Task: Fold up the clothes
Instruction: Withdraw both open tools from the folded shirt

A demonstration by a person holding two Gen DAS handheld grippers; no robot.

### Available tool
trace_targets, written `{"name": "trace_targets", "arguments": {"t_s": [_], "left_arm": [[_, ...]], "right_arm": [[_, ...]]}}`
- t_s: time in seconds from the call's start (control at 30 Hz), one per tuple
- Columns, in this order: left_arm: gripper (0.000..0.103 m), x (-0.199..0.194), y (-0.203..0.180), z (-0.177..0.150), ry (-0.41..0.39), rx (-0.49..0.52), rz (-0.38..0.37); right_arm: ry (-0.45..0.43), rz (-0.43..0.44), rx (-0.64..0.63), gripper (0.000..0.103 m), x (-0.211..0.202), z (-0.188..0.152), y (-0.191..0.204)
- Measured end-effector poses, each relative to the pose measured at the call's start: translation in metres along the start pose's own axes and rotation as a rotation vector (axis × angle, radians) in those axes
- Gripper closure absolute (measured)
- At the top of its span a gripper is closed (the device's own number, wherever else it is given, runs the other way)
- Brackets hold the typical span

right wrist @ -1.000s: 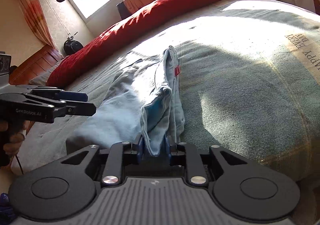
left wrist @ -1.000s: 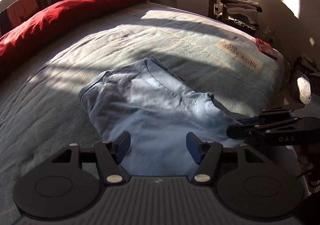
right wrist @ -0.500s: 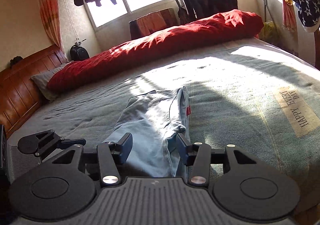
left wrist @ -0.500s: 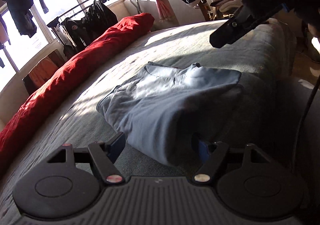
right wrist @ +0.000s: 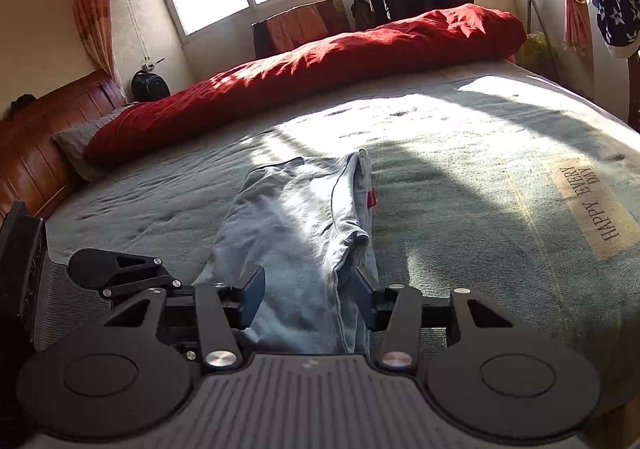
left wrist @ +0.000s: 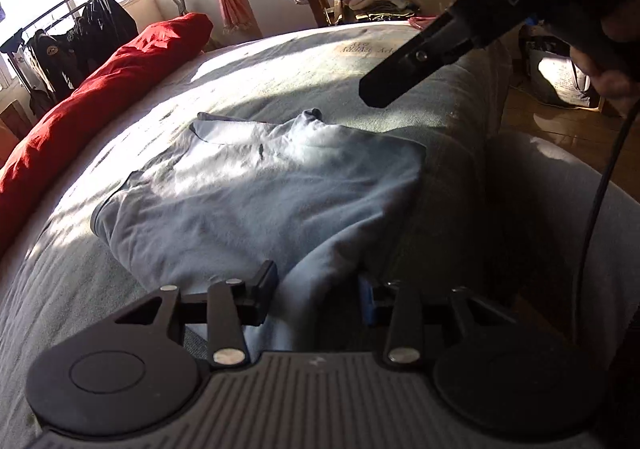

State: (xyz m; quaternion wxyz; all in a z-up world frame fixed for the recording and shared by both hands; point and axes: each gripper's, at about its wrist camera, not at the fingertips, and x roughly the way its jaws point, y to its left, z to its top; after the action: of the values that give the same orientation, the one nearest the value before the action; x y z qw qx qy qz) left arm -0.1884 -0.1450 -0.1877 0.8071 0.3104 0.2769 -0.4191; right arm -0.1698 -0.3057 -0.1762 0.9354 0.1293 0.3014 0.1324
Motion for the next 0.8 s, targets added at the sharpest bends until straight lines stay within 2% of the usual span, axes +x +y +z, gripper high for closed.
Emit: {"name": "trace_targets", "arguments": {"t_s": [0.13, 0.17, 0.2, 0.27, 0.37, 0.43, 0.5, 0.6, 0.7, 0.8], "left_arm": [[0.053, -0.025, 0.017, 0.012, 0.021, -0.074, -0.081], [0.052, -0.032, 0.022, 0.015, 0.021, -0.092, -0.094], [0.052, -0.037, 0.029, 0.017, 0.020, -0.124, -0.096], [0.052, -0.049, 0.043, 0.022, 0.018, -0.187, -0.099], [0.053, -0.056, 0.063, 0.027, 0.021, -0.279, -0.088], [0.057, -0.045, 0.075, 0.027, 0.030, -0.335, -0.050], [0.057, -0.027, 0.078, 0.024, 0.043, -0.375, -0.063], [0.058, -0.006, 0.067, 0.015, 0.068, -0.375, -0.096], [0.058, 0.003, 0.045, 0.001, 0.078, -0.315, -0.064], [0.057, 0.005, 0.040, -0.009, 0.049, -0.322, -0.051]], "right_arm": [[-0.001, -0.009, -0.040, 0.051, 0.000, 0.001, 0.003], [-0.003, -0.017, -0.068, 0.054, -0.001, 0.001, 0.006], [0.002, -0.021, -0.104, 0.058, -0.001, 0.001, 0.009], [0.014, -0.031, -0.183, 0.078, 0.000, 0.001, 0.018], [0.036, 0.008, -0.241, 0.079, 0.007, 0.000, 0.030], [0.050, 0.039, -0.266, 0.079, 0.017, 0.000, 0.038], [0.069, 0.058, -0.295, 0.079, 0.029, 0.001, 0.045], [0.111, 0.031, -0.331, 0.079, 0.047, -0.004, 0.045], [0.156, -0.043, -0.341, 0.078, 0.057, -0.016, 0.034], [0.155, -0.006, -0.193, 0.079, 0.056, -0.028, 0.000]]}}
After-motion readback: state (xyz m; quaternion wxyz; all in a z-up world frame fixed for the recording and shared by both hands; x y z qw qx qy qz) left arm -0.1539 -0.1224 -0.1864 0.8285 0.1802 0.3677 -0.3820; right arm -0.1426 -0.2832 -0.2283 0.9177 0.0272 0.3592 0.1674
